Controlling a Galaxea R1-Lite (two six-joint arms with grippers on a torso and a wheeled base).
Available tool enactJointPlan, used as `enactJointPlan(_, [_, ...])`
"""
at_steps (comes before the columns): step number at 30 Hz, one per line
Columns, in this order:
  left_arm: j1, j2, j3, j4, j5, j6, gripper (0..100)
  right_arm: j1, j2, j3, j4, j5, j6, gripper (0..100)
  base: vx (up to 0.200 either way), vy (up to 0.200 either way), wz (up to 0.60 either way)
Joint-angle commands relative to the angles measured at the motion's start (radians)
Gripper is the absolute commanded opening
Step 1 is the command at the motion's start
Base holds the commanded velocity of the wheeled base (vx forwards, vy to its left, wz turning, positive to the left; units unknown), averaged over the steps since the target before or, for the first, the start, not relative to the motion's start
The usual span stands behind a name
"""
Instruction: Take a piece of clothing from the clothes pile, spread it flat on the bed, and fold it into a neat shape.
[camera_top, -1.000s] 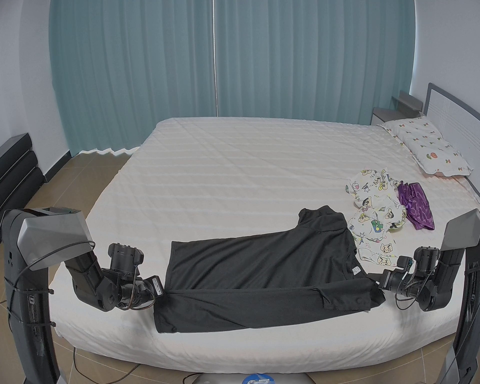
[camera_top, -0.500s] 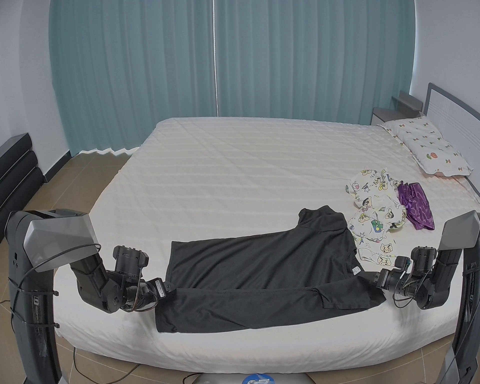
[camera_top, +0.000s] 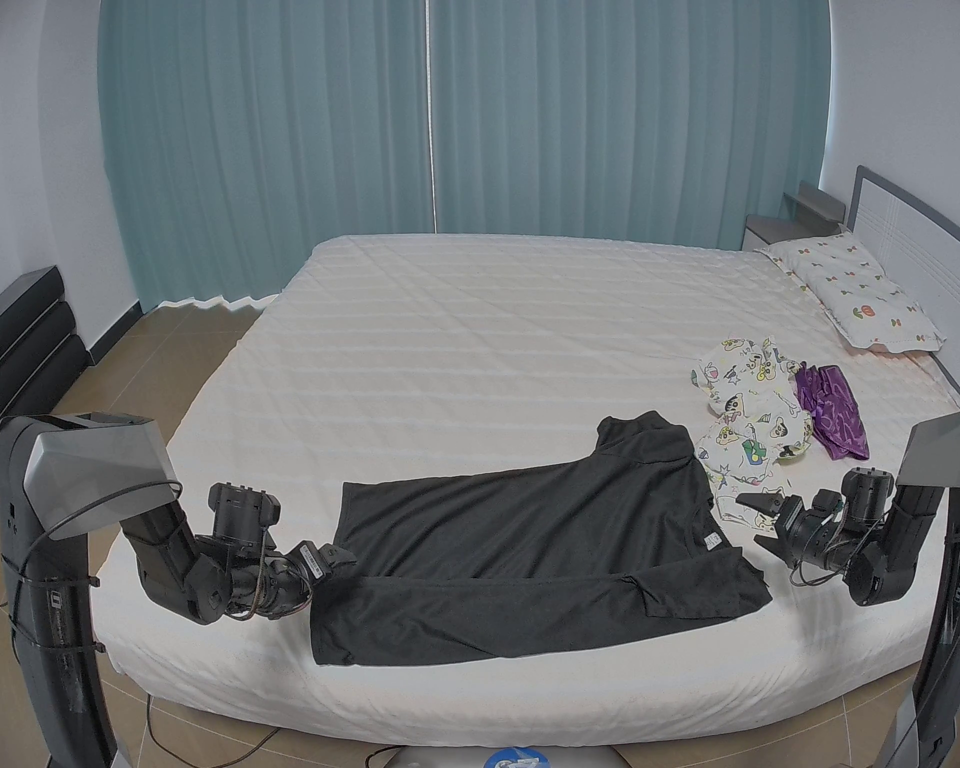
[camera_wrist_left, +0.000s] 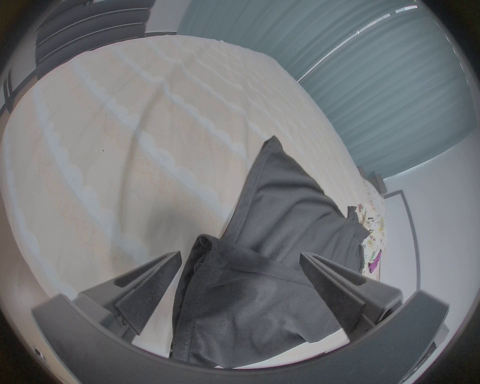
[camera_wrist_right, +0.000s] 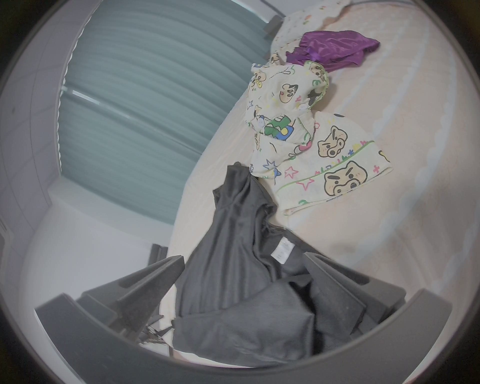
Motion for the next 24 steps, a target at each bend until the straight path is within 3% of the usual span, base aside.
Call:
enactJointPlan(1, [0.01, -0.035, 0.036, -0.03, -0.013, -0.017, 100, 0.005, -0.021, 0.012, -0.043, 0.038, 0.047, 100, 0.0, 0.0, 0.0])
enactJointPlan(11, [0.012, -0.032, 0.041, -0.05, -0.015, -0.015, 100, 0.016, 0.007, 0.011, -0.044, 0.053, 0.069, 100, 0.0, -0.18, 0.0])
enactJointPlan(24, [0.012, -0.03, 0.056, -0.082, -0.013, -0.017, 100, 0.019, 0.01, 0.012, -0.046, 0.052, 0.067, 100, -0.015, 0.0, 0.0])
